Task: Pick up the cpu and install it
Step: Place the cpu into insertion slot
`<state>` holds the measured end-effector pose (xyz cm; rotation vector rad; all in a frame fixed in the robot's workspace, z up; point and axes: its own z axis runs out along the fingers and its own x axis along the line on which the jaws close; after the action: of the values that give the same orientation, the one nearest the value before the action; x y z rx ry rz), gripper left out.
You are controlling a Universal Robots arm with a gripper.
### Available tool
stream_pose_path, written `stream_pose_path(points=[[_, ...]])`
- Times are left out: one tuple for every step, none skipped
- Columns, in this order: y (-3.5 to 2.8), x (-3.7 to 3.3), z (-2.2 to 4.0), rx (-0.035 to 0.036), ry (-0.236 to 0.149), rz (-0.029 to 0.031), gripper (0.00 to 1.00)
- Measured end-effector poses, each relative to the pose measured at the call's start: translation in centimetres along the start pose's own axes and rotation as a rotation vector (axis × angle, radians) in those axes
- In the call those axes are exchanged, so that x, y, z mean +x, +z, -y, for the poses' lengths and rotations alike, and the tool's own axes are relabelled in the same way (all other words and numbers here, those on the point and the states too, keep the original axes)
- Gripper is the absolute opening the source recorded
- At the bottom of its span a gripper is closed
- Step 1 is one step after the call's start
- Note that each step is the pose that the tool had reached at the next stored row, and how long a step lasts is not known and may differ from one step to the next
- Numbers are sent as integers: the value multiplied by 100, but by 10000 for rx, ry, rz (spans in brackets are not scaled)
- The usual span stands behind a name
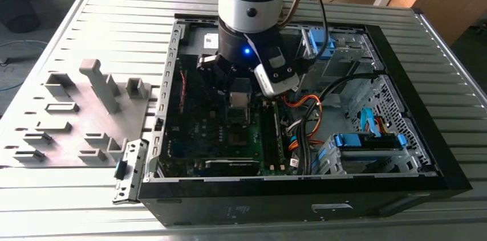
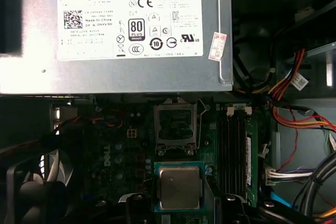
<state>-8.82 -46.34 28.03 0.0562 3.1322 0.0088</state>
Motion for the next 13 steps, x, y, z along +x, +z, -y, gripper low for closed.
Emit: stream_pose_path(points=[[18,0,0,0,0,-1,47],[37,1,0,0,1,-2,47],[55,1,0,0,0,-3,47],[73,1,0,0,1,-5,47],[92,1,0,-1,0,-6,47],[110,1,0,-1,0,-7,47],[127,1,1,0,0,-9,47],[146,1,1,0,0,-11,47],[165,2,1,0,0,-14,47],[183,2,1,2,0,-17,47],[200,2,1,4,0,-19,47],[214,2,1,6,0,-21,47],[218,1,1,16,0,-21,47]])
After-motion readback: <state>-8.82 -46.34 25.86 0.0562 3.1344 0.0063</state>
